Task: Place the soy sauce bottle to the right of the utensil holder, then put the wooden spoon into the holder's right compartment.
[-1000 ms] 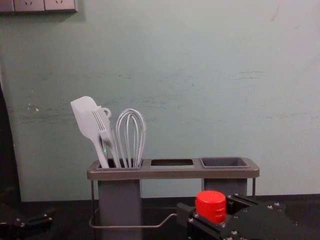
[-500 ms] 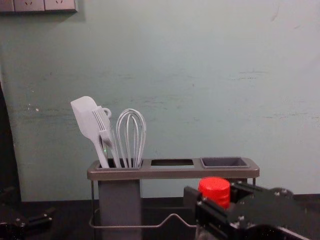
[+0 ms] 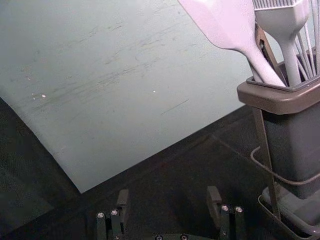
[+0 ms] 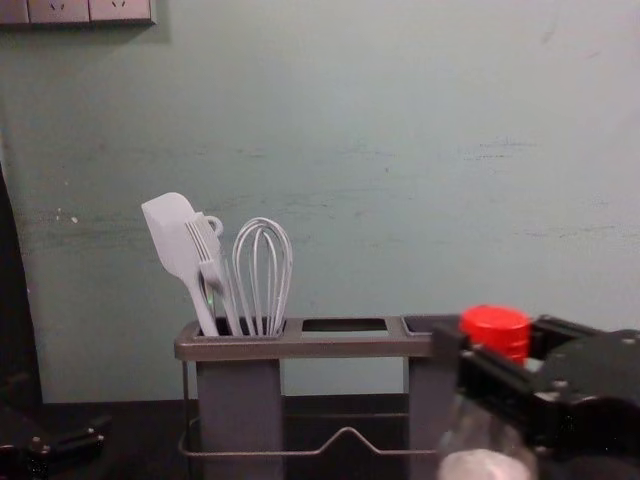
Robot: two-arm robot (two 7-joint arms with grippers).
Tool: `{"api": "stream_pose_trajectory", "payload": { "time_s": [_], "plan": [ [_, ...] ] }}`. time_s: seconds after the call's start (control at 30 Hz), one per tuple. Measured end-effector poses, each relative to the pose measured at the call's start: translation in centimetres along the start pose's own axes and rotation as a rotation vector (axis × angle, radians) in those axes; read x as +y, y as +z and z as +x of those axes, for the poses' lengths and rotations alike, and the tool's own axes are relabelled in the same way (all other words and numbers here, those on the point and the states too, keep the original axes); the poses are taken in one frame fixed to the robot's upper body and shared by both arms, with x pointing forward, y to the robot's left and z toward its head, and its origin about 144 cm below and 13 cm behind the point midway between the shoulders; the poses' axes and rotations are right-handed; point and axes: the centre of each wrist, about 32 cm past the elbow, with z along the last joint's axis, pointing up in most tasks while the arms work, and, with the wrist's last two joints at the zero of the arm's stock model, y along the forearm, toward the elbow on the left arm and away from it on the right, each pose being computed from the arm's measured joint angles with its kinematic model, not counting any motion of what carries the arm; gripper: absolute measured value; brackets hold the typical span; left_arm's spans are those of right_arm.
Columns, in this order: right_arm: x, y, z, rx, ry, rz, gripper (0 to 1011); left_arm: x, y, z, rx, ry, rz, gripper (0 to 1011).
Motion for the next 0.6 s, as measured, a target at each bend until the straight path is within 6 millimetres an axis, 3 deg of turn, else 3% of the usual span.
{"api": "stream_pose_trajectory", "payload": {
  "time_s": [0.27, 0.6],
  "plan": [
    [-1.8, 0.1, 2.1, -0.02, -0.074, -0.014, 382, 0.0, 0.0, 0.0, 0.0, 0.0, 0.0, 1000],
    [-3.0, -1.0, 6.3, -0.041, -0.17, -0.043, 382, 0.0, 0.0, 0.0, 0.0, 0.0, 0.0, 1000]
  ]
}}
